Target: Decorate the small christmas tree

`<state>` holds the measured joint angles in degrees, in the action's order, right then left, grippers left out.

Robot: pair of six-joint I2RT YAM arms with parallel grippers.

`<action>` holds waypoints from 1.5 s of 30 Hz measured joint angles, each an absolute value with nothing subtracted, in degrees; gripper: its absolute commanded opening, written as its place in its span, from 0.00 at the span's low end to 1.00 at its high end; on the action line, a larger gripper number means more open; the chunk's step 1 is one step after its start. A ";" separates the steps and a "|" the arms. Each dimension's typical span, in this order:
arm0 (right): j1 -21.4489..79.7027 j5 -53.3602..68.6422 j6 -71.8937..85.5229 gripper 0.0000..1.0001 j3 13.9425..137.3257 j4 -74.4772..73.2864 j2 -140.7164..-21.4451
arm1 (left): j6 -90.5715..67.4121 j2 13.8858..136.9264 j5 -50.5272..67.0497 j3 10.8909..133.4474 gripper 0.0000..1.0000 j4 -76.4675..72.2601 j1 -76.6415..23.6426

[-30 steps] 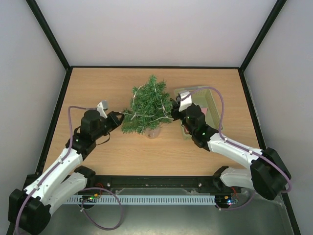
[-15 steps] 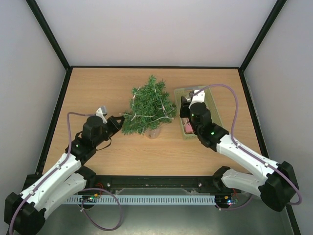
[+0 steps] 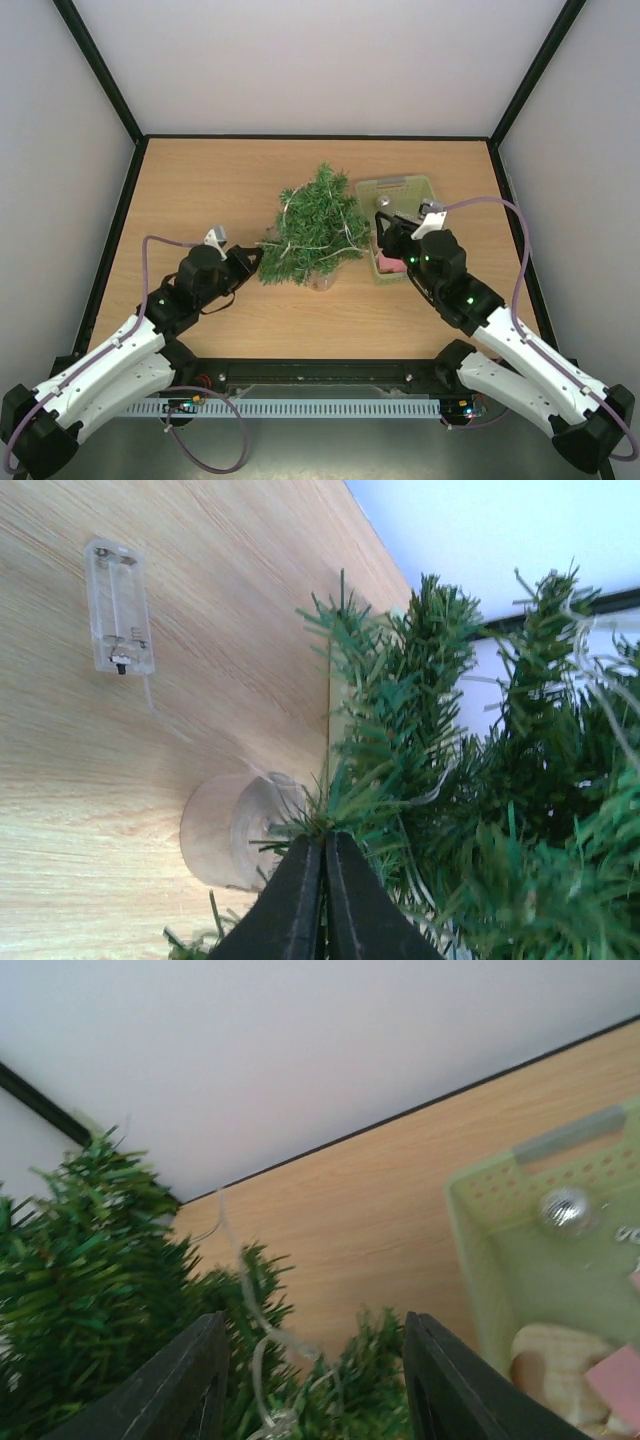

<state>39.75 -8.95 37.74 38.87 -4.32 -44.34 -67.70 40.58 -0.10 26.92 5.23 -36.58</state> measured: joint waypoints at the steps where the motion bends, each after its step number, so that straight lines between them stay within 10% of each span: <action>1: 39.75 -7.38 38.54 0.46 37.93 -4.47 -42.96 | -68.25 40.49 -0.30 26.92 0.10 5.28 -37.08; 18: 39.72 -4.36 58.78 0.42 37.50 -8.47 -37.67 | -59.61 35.77 -10.85 32.82 0.53 16.64 -39.03; 45: 39.70 -3.38 61.39 0.26 31.27 9.08 -57.93 | -42.83 50.04 17.98 34.54 0.45 12.49 -9.34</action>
<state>39.70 -3.38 61.39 31.27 9.08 -57.93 -42.83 50.04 17.98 34.54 12.49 -9.34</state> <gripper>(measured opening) 0.265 0.456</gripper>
